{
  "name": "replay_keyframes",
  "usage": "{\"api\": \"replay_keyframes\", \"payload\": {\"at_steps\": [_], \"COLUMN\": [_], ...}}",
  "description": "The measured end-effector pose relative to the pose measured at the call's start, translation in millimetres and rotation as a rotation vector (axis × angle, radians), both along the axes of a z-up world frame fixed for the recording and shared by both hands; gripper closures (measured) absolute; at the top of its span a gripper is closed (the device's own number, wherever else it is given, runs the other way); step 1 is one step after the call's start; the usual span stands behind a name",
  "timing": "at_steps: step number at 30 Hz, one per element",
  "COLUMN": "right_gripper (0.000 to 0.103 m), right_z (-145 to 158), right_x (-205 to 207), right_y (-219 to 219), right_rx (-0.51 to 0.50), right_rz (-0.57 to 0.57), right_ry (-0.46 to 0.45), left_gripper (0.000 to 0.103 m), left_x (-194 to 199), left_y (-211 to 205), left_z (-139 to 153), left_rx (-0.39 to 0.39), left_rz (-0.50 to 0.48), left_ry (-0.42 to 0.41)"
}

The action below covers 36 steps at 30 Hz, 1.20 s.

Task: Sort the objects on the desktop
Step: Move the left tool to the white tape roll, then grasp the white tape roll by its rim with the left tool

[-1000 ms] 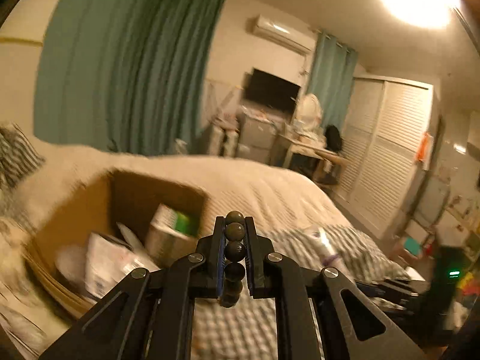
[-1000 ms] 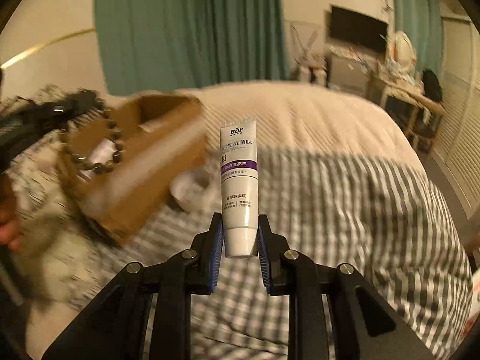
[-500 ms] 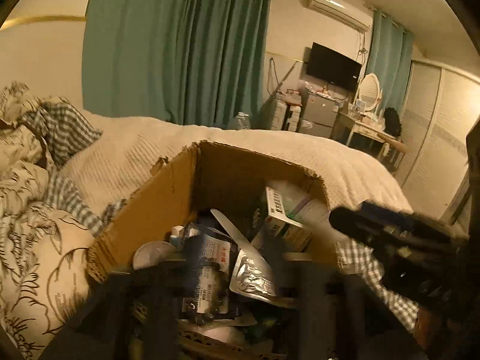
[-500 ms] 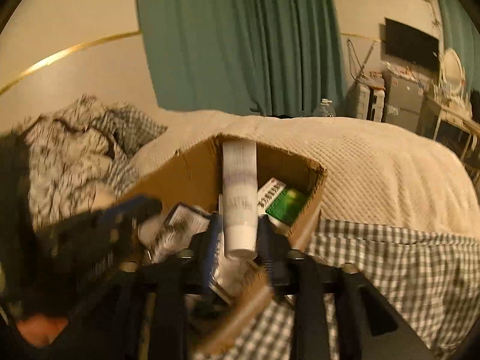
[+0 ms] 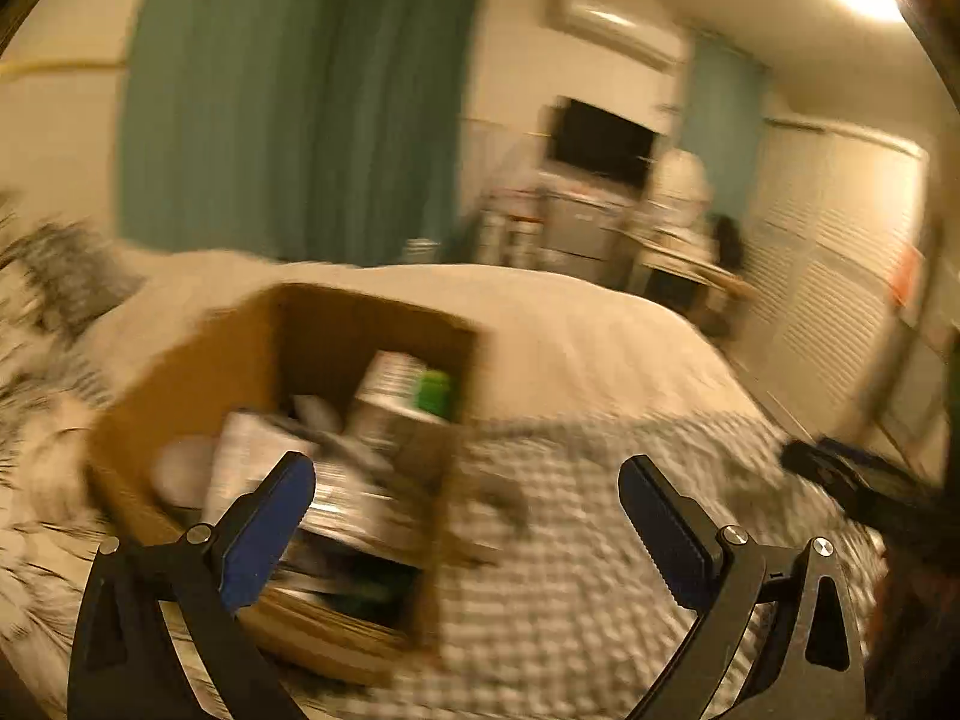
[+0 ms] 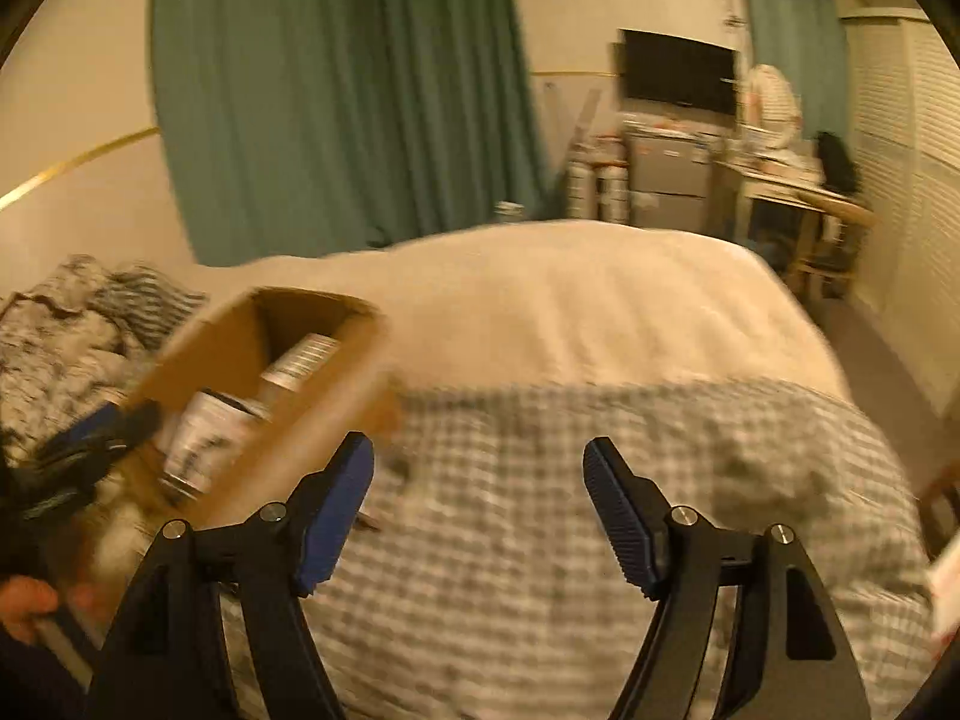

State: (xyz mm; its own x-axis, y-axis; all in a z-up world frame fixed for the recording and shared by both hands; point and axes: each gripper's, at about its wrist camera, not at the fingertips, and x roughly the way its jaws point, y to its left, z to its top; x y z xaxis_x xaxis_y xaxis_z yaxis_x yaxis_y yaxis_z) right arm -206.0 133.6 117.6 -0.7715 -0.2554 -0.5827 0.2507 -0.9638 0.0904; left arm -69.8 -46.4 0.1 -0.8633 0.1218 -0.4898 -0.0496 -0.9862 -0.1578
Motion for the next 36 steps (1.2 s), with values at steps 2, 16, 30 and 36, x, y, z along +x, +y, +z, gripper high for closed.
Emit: {"api": "replay_keyframes", "payload": {"at_steps": [2,16,30,36], "right_gripper": [0.031,0.001,0.001,0.001], "right_z": [-5,-69,-85,-95], "right_x": [5,0,-19,-28], "right_y": [35,58,71,89], "right_rx": [-0.014,0.162,0.063,0.015], "right_rz": [-0.043,-0.095,-0.059,-0.148], "right_ry": [-0.022,0.065,-0.029,-0.102], "left_gripper": [0.000,0.000,0.000,0.025], "left_x": [5,-68,-162,-150], "left_y": [32,82,58,53], "left_z": [-6,-115,-178,-170], "left_rx": [-0.037,-0.066,0.113,0.103], "left_rz": [-0.030,0.275,0.372,0.263], "left_ry": [-0.027,-0.272,-0.431,-0.377]}}
